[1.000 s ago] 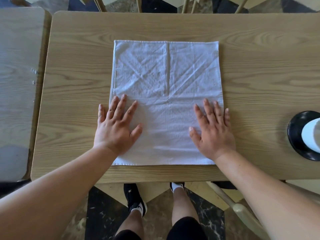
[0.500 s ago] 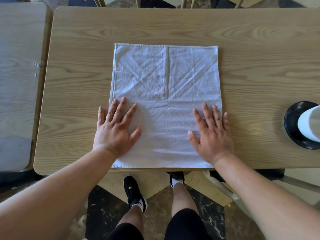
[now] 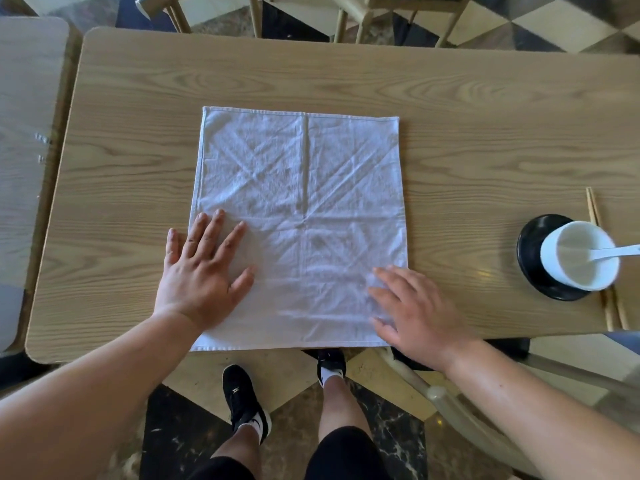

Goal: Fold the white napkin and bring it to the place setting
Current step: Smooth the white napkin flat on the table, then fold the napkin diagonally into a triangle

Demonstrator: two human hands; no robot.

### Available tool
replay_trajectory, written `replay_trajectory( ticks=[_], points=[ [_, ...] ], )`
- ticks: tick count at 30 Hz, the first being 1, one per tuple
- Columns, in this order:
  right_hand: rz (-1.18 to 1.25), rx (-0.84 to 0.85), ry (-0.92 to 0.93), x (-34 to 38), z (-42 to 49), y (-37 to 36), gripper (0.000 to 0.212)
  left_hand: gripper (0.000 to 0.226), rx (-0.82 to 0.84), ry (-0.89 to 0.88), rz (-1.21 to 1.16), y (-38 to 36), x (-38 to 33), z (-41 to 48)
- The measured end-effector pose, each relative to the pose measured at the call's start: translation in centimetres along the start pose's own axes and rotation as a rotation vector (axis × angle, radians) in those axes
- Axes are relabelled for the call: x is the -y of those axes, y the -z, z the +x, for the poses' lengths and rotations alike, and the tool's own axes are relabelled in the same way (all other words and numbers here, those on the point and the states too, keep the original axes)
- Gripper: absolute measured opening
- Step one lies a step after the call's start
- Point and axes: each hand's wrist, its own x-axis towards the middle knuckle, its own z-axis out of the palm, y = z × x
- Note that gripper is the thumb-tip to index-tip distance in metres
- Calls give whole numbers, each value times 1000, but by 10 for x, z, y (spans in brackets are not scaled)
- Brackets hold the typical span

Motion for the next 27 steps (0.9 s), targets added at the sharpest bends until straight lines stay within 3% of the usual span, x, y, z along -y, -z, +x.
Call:
replay_trajectory(
  ticks=[6, 9, 18, 27],
  points=[
    [-70, 106, 142, -30, -55, -2, 50, 83, -5, 1, -3, 0, -2, 1],
    [-63, 32, 155, -39, -66, -3, 33, 83, -4, 2, 2, 0, -2, 1],
    [-54, 22, 200, -38, -46, 11, 22, 82, -5, -23, -50, 5, 0, 2],
    [61, -11, 140, -26, -20, 35, 16, 65, -176, -60, -63, 23, 33, 19]
  ],
)
